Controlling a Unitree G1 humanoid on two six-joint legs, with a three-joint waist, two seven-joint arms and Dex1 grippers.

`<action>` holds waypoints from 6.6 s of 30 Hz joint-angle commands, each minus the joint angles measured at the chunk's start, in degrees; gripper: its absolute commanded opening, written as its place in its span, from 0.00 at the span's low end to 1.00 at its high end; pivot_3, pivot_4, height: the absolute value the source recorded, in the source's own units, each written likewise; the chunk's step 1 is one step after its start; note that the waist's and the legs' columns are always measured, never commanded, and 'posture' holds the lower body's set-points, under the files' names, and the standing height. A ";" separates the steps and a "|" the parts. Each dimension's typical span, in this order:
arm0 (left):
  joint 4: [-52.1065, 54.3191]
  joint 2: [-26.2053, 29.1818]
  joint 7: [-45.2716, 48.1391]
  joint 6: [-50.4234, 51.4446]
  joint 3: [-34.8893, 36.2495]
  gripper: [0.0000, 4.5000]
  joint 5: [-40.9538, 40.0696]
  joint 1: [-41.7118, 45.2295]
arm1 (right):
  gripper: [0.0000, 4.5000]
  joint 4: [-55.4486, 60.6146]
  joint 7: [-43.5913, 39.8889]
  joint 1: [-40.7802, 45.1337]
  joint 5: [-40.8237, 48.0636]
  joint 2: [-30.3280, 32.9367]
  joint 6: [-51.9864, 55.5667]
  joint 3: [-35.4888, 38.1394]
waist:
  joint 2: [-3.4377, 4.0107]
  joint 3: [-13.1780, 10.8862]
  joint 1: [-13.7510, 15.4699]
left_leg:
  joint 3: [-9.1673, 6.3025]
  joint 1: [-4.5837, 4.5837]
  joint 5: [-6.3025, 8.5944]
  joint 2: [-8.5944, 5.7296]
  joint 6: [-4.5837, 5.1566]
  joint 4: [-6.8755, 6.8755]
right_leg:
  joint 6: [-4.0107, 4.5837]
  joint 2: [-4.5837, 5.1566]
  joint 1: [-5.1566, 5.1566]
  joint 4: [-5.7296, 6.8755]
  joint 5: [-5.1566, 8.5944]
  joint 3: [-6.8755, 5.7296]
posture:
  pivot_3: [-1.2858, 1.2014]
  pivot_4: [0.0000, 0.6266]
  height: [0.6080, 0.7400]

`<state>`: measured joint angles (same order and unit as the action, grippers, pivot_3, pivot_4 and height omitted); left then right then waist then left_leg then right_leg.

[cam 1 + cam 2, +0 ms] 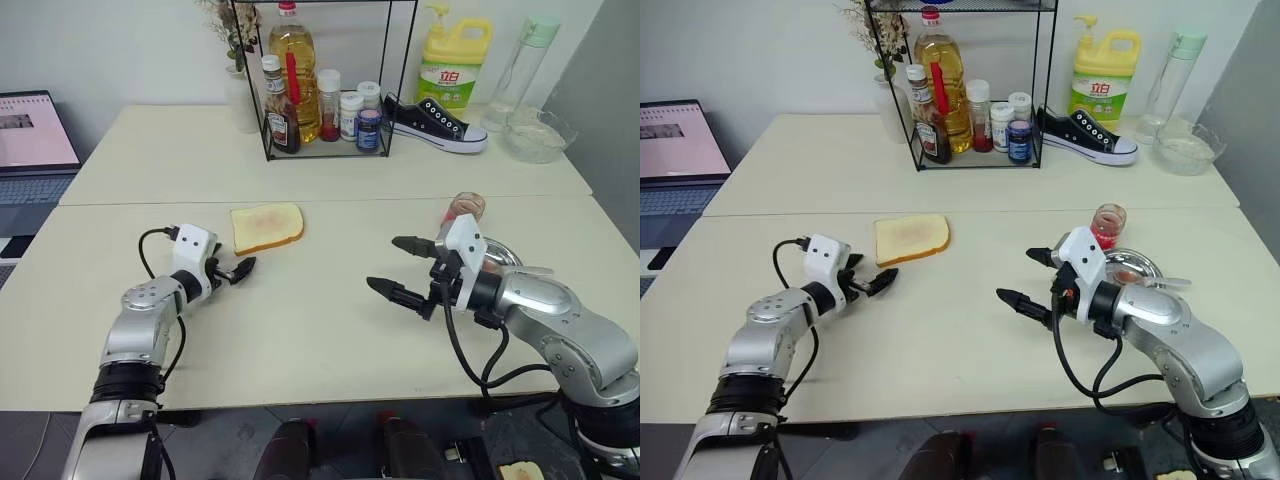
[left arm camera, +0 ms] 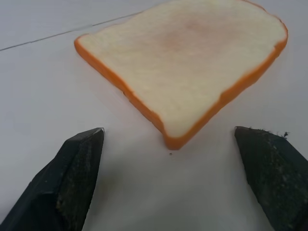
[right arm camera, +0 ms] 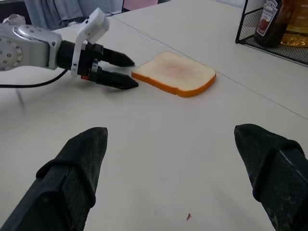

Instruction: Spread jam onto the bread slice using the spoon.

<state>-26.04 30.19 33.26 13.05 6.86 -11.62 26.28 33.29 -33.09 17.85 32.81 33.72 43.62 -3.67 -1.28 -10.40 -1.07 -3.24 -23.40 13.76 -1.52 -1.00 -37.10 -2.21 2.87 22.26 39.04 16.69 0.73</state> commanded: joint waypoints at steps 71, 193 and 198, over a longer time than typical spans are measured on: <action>37.31 19.56 35.02 11.88 -7.66 0.72 -9.89 -12.14 | 1.00 8.74 -0.94 -13.38 13.62 8.30 6.55 17.36 | -0.09 0.05 -0.18 | -0.06 0.07 0.01 0.04 0.02 0.05 | -0.01 0.02 -0.14 -0.07 0.01 0.09 | 0.52 0.24 1.00; 28.72 -3.57 24.26 4.73 -17.52 1.00 -2.48 15.79 | 0.01 -59.98 -0.22 29.10 -21.37 0.91 -32.04 5.46 | 0.45 0.09 -0.54 | 0.28 -0.01 0.00 0.18 0.01 0.05 | 0.00 -0.50 0.05 -0.07 0.01 0.23 | 0.52 0.24 1.00; 29.03 -2.95 24.12 4.71 -17.51 1.00 -2.12 15.26 | 0.01 -59.65 0.71 28.91 -18.38 -0.09 -26.59 9.18 | 0.45 0.09 -0.55 | 0.25 -0.01 0.00 0.18 0.00 0.06 | 0.00 -0.50 0.05 -0.06 0.01 0.23 | 0.52 0.24 1.00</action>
<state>0.72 26.69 57.95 18.30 -11.88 -13.81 41.12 -27.66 -32.58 45.46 12.94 33.41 15.76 3.03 -0.83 -10.31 -1.62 -2.99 -23.40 13.76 -1.35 -1.00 -37.04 -2.21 2.38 22.31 38.98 16.70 0.96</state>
